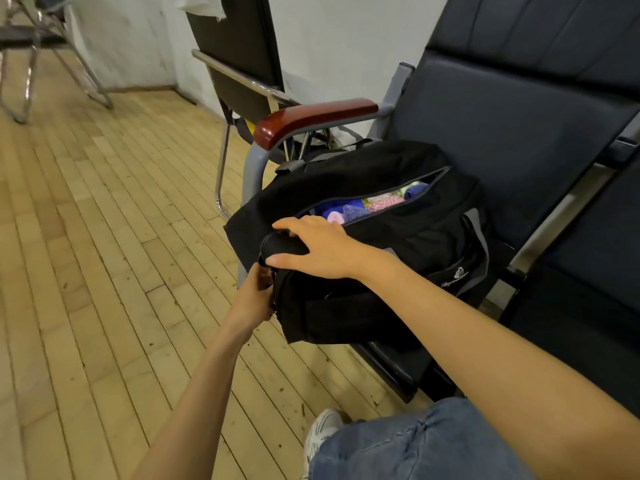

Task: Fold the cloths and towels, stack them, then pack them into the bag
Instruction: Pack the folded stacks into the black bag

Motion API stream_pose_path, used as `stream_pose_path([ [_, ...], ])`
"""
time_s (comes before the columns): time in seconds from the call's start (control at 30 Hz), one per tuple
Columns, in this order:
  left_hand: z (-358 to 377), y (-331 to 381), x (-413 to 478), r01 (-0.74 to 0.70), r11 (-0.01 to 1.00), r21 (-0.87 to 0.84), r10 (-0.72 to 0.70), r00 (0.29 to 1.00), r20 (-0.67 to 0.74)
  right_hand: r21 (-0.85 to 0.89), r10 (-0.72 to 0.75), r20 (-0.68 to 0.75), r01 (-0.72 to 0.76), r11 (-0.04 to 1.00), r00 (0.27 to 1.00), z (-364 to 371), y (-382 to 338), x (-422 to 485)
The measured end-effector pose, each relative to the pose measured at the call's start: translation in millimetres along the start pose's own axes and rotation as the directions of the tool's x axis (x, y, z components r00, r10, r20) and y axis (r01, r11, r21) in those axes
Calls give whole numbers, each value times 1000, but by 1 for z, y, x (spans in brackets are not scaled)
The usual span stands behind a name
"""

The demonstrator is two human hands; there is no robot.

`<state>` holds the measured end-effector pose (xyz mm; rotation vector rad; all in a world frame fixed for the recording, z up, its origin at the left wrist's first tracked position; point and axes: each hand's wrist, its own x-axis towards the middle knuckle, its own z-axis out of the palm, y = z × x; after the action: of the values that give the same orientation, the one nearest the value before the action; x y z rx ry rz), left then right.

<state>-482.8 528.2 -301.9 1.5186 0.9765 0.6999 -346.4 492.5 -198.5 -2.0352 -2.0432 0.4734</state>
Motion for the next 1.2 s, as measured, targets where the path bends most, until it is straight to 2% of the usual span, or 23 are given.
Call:
stream_pose_path([
  [0.07,-3,-1,-1,-40,996,77,46,996,-74,-10,1,16,0,1000,1000,-1,-2,2],
  [0.13,-8,-5,-1,-60,995,76,70,987,-141,34,-40,8,40,999,999,-2,-4,3],
  [0.23,-15,-12,-3,-51,998,46,56,994,-97,64,-61,24,60,996,998,-3,-10,5],
  [0.37,-11,-10,-2,79,975,-207,-92,994,-54,48,-24,52,21,999,998,-1,-13,8],
  [0.47,-8,-3,3,199,867,-456,-226,974,-4,49,-22,-3,23,999,1000,-3,-14,7],
  [0.53,-7,-3,6,238,840,-488,-243,969,54,39,-21,-54,23,999,998,-5,-13,6],
  [0.6,-7,-2,6,211,857,-470,-225,974,27,32,-4,-95,7,999,995,-4,-10,7],
  [0.77,-12,22,-1,109,927,-358,-205,949,-240,9,37,-129,-36,999,991,-3,-7,7],
  [0.83,-17,42,-6,63,958,-280,-155,934,-322,4,33,-133,-33,999,991,-8,-8,7],
  [1.0,-16,68,-21,-74,983,-167,5,925,-381,61,-50,-112,57,997,992,-23,-9,-1],
  [1.13,-13,72,-24,-156,986,-62,118,909,-400,120,-109,-238,140,983,965,-28,-9,-14],
  [1.2,-12,76,-23,-205,979,-14,182,897,-403,102,-122,-233,149,984,965,-30,-10,-19],
])
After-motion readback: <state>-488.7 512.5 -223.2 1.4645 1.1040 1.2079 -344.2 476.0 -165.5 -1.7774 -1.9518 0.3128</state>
